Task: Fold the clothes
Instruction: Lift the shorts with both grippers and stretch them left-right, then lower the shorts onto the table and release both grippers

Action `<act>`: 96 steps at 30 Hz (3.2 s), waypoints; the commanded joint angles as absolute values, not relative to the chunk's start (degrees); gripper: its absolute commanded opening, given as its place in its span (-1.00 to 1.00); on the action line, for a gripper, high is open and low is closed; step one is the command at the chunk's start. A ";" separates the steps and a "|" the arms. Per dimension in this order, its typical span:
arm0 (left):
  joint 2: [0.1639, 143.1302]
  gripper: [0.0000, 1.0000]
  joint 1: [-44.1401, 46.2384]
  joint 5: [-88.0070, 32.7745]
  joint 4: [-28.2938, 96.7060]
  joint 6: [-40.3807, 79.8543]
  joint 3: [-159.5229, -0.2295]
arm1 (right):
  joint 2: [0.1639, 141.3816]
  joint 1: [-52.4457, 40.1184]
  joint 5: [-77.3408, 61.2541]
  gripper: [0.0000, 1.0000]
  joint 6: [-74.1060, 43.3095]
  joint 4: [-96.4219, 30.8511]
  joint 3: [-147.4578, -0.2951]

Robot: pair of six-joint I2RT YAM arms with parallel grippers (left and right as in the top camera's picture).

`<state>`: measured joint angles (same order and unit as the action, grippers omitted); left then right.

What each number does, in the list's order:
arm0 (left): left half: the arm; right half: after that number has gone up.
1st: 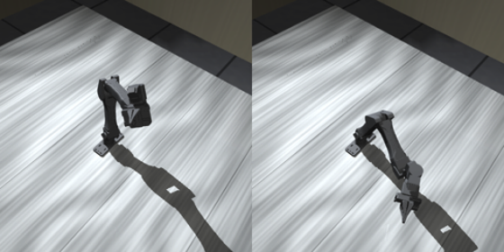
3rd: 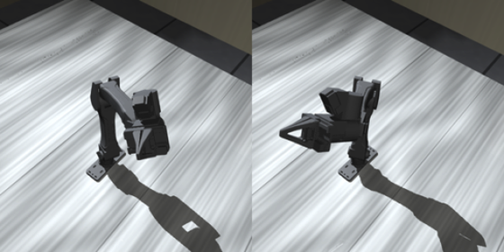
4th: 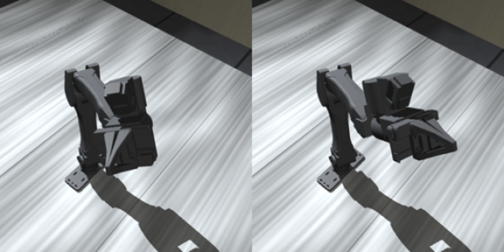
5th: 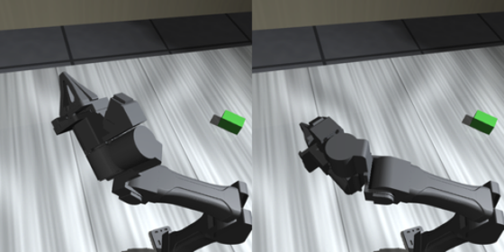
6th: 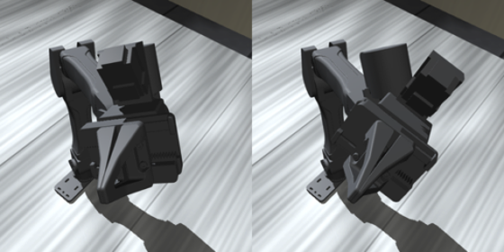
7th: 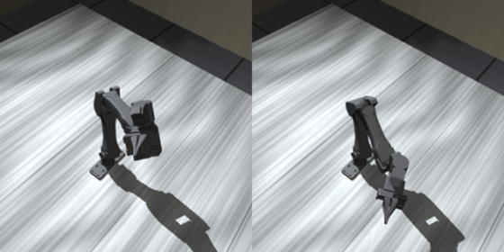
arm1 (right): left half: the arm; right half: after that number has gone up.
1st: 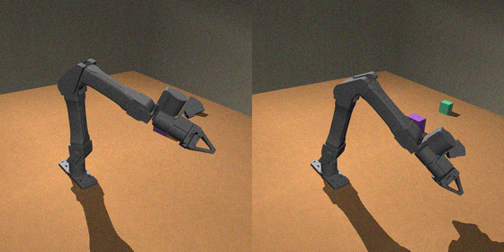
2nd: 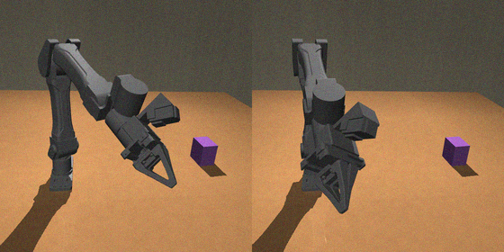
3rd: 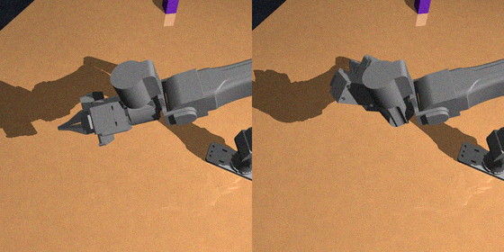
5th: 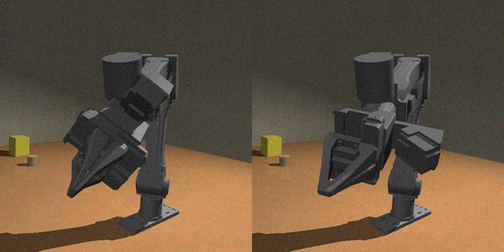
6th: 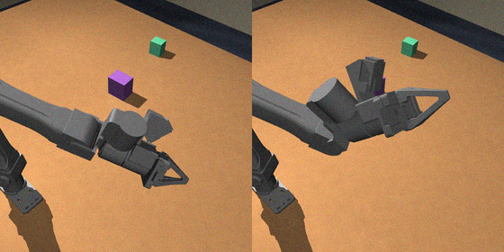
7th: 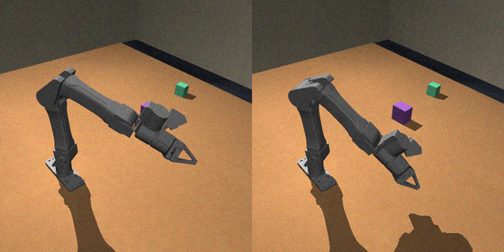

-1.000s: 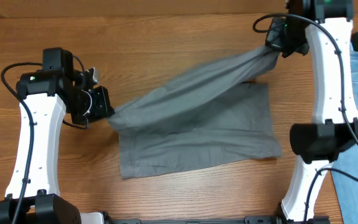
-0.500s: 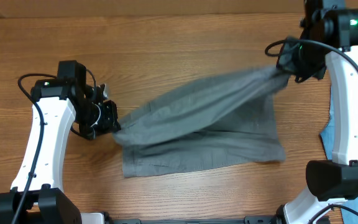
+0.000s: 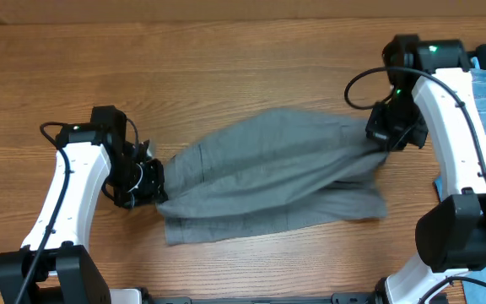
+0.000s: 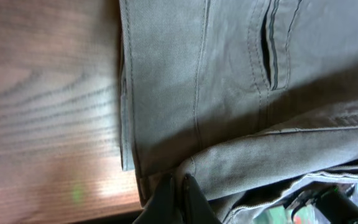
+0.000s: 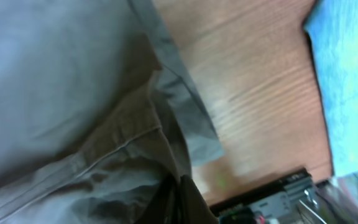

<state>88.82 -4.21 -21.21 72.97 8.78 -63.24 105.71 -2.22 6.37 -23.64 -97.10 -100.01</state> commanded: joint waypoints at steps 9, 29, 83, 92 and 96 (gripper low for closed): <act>87.66 0.63 -4.14 -20.82 76.47 7.64 -60.25 | 104.99 -1.74 10.28 0.47 -27.07 -97.08 -92.38; 87.64 -0.92 -2.76 -32.08 64.12 6.83 -62.63 | 104.99 -2.72 1.98 -0.56 -26.61 -87.57 -92.20; 106.83 -0.92 -7.16 -24.01 45.04 14.50 -54.22 | 106.54 -6.04 -3.92 -0.60 -33.30 -43.00 -63.70; 106.85 -0.92 -16.38 -25.54 34.17 12.78 -58.28 | 106.54 -6.42 -5.82 -0.63 -35.64 -39.13 -63.70; 106.85 -0.88 -16.47 -25.50 32.64 10.50 -63.33 | 106.54 -7.11 -6.07 -0.72 -36.07 -35.11 -63.70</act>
<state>105.78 -15.97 -29.23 33.67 13.69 -58.96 106.04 -6.59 -6.02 -35.18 -37.39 -64.07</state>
